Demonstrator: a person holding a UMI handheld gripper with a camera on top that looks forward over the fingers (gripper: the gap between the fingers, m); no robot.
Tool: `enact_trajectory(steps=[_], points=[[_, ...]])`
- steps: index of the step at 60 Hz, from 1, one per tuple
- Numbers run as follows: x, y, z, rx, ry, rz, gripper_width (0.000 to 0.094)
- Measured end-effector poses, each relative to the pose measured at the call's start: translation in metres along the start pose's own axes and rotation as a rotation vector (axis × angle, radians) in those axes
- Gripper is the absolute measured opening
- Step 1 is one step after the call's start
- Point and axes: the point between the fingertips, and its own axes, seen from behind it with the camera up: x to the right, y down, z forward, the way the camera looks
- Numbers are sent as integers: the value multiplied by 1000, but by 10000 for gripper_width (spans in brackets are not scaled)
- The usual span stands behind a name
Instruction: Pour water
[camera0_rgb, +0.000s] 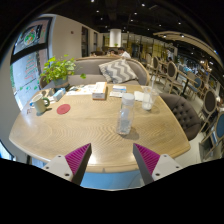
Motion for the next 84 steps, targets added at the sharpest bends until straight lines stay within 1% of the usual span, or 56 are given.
enact_trajectory(steps=[8,18,25,29,32,35,39,40,51,60,67,75,84], points=[[28,-19,48,36,6,25,854],[41,-50,106,93,6,43,854],[45,-63,138,124,28,35,852],[46,-66,152,133,31,37,822],[44,-66,161,139,21,35,765],[45,-67,165,148,18,29,679],[49,-68,169,158,34,23,523],[49,-68,169,159,37,22,502],[50,-70,170,164,54,48,475],[49,-70,171,154,76,44,415],[47,-74,170,140,121,10,407],[41,-102,157,162,202,-64,406],[19,-155,134,205,314,-195,407]])
